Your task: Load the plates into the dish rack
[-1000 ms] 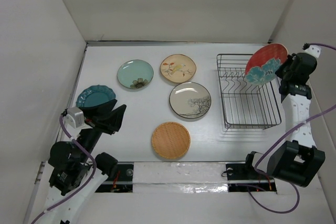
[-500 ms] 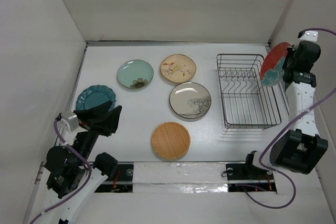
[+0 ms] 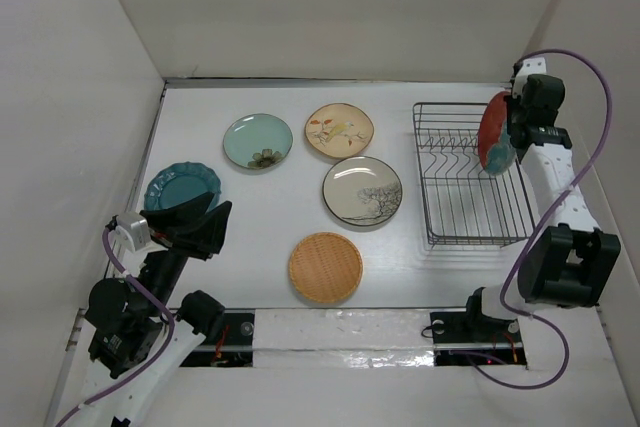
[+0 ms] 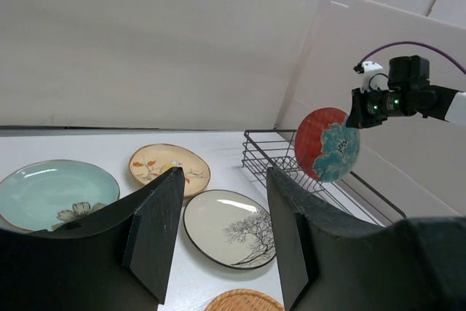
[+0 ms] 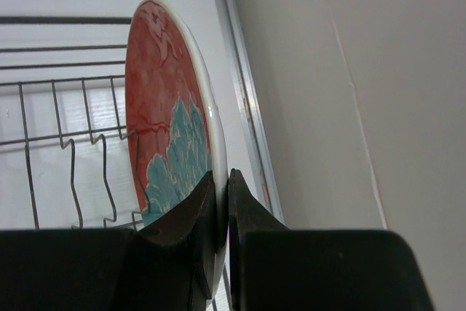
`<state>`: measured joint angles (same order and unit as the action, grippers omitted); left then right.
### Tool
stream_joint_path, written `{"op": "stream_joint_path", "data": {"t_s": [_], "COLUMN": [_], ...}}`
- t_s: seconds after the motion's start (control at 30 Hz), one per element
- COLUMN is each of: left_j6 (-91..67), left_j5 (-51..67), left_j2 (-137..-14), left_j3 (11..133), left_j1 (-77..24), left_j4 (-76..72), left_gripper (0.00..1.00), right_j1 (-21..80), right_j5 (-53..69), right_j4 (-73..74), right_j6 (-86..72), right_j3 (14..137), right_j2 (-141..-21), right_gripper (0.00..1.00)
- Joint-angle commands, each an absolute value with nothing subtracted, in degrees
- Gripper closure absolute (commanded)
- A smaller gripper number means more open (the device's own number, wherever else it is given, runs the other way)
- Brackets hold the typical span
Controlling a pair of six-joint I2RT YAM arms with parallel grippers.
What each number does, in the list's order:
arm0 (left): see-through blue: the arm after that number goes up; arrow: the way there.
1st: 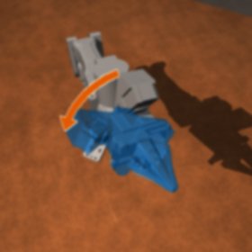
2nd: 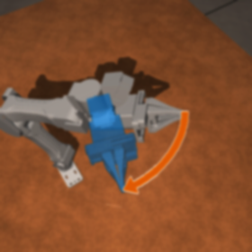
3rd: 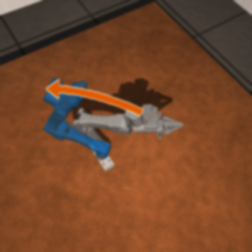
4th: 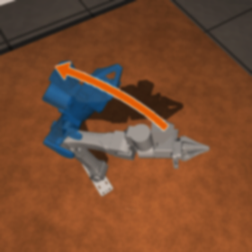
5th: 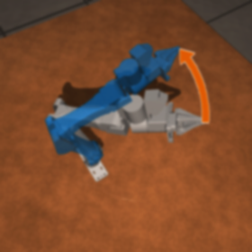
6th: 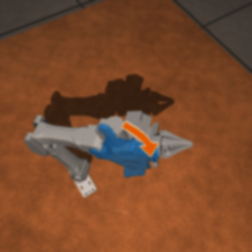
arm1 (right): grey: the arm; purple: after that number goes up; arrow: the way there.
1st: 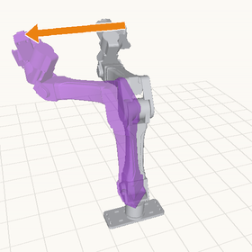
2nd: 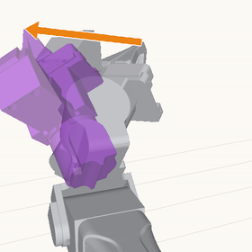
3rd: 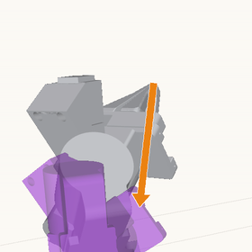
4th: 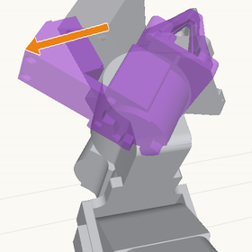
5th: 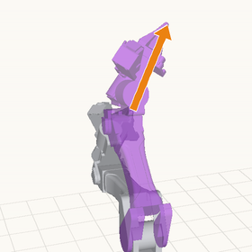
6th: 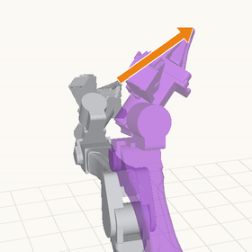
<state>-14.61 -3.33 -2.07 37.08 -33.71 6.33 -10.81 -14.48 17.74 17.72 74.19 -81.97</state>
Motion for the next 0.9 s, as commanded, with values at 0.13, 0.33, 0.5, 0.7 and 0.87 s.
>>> {"op": "stream_joint_path", "data": {"t_s": [0.13, 0.33, 0.5, 0.7, 0.87], "left_j6": [-14.06, -14.24, -14.41, -14.68, -14.85], "left_j5": [-3.78, -3.08, -2.2, -1.93, -2.63], "left_j2": [-1.49, -2.81, -4.22, -6.68, -9.4], "left_j3": [37.97, 37.79, 37.62, 37.53, 37.35], "left_j1": [-34.19, -34.19, -34.19, -34.19, -34.19], "left_j4": [4.57, 4.48, 4.57, 4.75, 4.66], "left_gripper": [0.54, 0.54, 0.54, 0.91, 1.0], "right_j1": [-8.27, -8.26, -7.21, 2.6, 15.53], "right_j5": [-18.45, -21.53, -23.19, -17.15, -9.32], "right_j4": [8.27, 5.1, 10.61, 11.87, 5.03], "right_j6": [16.0, 8.98, -0.76, -10.53, -19.76], "right_j3": [75.59, 73.65, 80.93, 83.42, 76.49], "right_j2": [-82.61, -81.3, -81.82, -77.7, -79.89], "right_gripper": [1.0, 0.56, 0.35, 0.67, 1.0]}}
